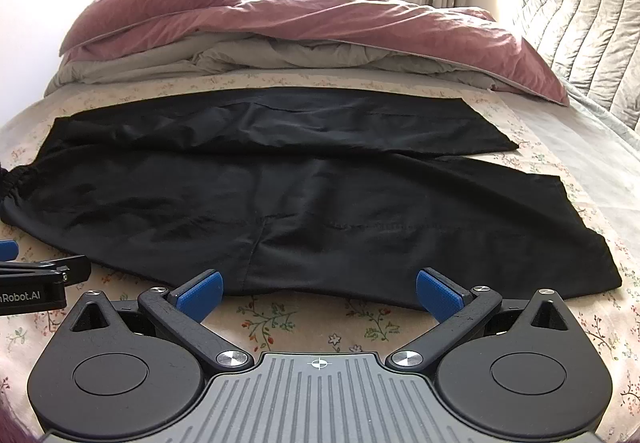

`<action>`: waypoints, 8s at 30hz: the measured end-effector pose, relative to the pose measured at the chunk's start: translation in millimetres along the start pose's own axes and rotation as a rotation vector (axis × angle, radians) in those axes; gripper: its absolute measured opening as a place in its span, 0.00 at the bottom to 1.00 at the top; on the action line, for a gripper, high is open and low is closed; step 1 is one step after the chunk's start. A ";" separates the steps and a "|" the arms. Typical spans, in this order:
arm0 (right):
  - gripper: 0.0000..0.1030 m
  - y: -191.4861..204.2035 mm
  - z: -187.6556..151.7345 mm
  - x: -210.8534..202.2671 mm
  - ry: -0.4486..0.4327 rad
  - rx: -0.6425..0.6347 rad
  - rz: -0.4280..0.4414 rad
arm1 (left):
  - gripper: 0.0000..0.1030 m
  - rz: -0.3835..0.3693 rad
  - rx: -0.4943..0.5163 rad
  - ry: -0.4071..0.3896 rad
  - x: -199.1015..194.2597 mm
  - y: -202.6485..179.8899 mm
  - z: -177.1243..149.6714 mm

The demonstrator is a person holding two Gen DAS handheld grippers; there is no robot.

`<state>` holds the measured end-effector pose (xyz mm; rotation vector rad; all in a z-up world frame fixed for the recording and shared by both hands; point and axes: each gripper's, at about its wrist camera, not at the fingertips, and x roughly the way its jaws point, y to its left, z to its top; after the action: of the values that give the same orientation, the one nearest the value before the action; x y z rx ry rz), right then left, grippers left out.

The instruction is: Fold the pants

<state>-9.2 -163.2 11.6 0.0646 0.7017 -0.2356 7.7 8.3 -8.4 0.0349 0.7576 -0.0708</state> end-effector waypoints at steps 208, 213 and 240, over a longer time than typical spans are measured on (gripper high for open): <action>0.77 -265.8 223.2 327.7 0.235 0.172 -0.229 | 0.85 0.292 -0.280 0.275 264.8 297.6 214.5; 0.19 -270.1 198.3 334.0 0.205 0.181 -0.148 | 0.26 0.246 -0.308 0.211 270.2 290.6 208.1; 0.51 -277.4 186.0 303.0 0.182 0.105 -0.220 | 0.59 0.215 -0.384 0.156 263.9 279.6 216.1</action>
<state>266.6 -516.8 -36.7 0.1100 0.8783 -0.4817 368.4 261.1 -31.3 -0.2457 0.9082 0.2855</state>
